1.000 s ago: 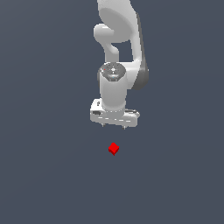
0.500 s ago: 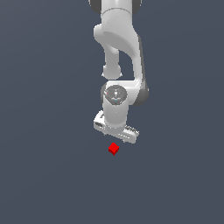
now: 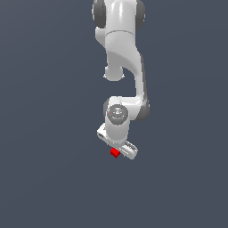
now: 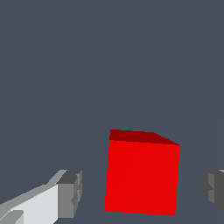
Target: Pick up the red cube and move it to a goal position.
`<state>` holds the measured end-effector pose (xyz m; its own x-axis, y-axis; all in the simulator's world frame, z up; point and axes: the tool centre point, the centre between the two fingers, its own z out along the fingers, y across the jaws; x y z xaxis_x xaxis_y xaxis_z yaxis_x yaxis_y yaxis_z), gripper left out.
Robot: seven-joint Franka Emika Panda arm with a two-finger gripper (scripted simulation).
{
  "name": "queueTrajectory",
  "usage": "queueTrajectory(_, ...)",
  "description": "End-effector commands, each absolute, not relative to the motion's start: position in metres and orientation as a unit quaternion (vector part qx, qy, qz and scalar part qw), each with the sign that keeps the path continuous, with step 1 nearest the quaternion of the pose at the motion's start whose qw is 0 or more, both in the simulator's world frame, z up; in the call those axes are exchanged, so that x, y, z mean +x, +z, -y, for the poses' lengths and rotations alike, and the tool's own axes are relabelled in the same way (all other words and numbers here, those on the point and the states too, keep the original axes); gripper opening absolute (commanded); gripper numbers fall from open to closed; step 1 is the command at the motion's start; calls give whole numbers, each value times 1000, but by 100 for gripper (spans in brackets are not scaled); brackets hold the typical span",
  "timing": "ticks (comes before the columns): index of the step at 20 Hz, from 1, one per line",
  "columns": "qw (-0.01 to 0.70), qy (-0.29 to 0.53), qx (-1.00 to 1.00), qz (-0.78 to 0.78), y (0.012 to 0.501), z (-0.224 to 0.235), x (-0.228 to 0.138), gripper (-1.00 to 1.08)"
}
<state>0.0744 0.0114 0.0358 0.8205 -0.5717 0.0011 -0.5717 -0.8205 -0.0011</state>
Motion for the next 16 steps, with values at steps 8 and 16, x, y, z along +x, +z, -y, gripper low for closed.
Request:
queueTrajectory(8,0,0,-943,-332,20,-9,83,100)
queueTrajectory(16,0,0,-943,-332,20,-9,83,-100)
